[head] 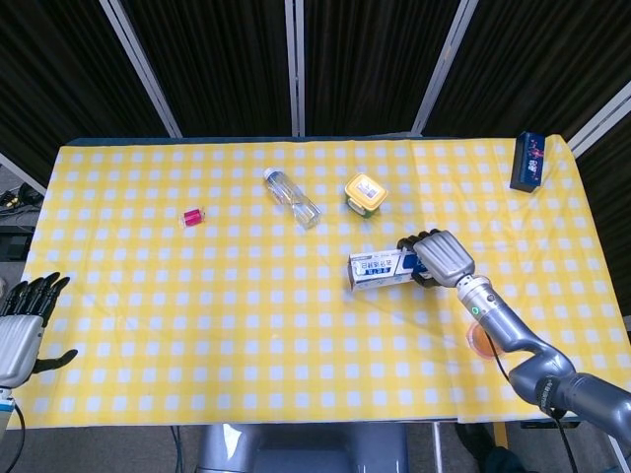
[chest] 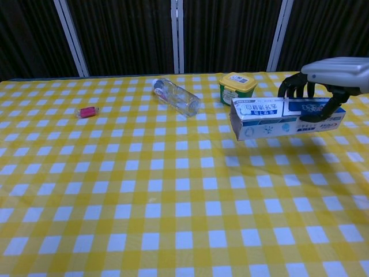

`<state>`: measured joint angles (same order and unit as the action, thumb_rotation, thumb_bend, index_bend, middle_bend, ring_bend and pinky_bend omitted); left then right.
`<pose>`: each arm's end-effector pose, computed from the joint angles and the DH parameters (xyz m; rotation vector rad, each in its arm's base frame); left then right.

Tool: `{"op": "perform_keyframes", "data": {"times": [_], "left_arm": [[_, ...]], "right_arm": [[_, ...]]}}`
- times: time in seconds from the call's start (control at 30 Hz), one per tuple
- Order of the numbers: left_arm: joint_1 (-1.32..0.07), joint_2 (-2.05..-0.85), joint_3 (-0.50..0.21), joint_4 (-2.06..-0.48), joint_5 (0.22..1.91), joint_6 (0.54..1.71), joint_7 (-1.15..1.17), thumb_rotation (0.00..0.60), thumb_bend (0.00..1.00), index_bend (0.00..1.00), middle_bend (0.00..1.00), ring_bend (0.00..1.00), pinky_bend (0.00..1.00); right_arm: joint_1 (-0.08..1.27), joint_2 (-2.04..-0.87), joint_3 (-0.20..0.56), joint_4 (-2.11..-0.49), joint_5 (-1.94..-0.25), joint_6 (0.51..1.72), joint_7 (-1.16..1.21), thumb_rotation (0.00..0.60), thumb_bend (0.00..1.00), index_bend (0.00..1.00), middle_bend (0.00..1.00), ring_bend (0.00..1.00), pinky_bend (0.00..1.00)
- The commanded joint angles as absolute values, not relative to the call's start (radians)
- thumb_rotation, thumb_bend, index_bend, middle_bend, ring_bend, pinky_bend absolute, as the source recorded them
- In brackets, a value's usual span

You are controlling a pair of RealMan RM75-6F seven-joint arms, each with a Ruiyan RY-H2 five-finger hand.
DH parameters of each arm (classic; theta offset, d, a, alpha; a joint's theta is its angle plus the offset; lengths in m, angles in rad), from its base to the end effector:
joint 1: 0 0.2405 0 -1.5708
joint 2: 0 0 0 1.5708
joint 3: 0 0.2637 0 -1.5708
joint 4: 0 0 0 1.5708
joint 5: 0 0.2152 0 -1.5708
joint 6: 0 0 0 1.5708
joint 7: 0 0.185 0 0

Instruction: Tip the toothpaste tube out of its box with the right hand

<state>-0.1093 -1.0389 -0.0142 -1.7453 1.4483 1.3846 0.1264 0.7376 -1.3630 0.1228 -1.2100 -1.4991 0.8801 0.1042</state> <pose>-0.3120 0.2193 0.1506 -1.4679 -0.9530 -0.7616 -0.2067 -0.4296 0.0391 1.9642 -0.7613 0.8671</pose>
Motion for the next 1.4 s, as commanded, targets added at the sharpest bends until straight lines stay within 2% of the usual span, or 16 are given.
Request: {"op": "perform_keyframes", "data": {"times": [0.03,0.27,0.43,0.73,1.0,1.2,1.4], "left_arm": [[-0.105,-1.03,-0.01,-1.751,1.462,1.396,0.112,0.6,0.0,0.0,0.0,0.0,0.0],[-0.09,-1.007,0.002,-1.764,1.509,1.432,0.07,0.6,0.0,0.0,0.0,0.0,0.0],[-0.079,-0.989,0.013,-1.774,1.546,1.46,0.039,0.6,0.0,0.0,0.0,0.0,0.0],[-0.08,-0.983,0.019,-1.773,1.554,1.453,0.025,0.6,0.0,0.0,0.0,0.0,0.0],[-0.08,-0.981,0.02,-1.775,1.556,1.453,0.024,0.6,0.0,0.0,0.0,0.0,0.0],[-0.083,-0.983,0.018,-1.77,1.548,1.444,0.025,0.6,0.0,0.0,0.0,0.0,0.0],[-0.085,-0.987,0.019,-1.772,1.546,1.439,0.036,0.6,0.0,0.0,0.0,0.0,0.0]], "right_arm": [[0.716,-1.255,0.149,-1.358,-1.518,0.975,-0.008,0.6,0.3,0.43,0.43,0.36,0.39],[0.7,-1.119,0.2,-1.579,-1.567,1.11,-0.322,0.6,0.3,0.43,0.42,0.36,0.39],[0.709,-1.047,0.248,-1.693,-1.656,1.193,-0.705,0.6,0.3,0.44,0.39,0.34,0.39],[0.74,-1.032,0.273,-1.71,-1.79,1.197,-1.131,0.6,0.3,0.43,0.35,0.31,0.35],[0.745,-1.052,0.261,-1.682,-1.808,1.152,-1.238,0.6,0.31,0.42,0.35,0.3,0.33],[0.722,-1.067,0.258,-1.655,-1.786,1.178,-1.207,0.6,0.31,0.42,0.35,0.29,0.32],[0.663,-1.127,0.261,-1.667,-1.595,1.188,-1.024,0.6,0.32,0.42,0.35,0.29,0.33]]}}
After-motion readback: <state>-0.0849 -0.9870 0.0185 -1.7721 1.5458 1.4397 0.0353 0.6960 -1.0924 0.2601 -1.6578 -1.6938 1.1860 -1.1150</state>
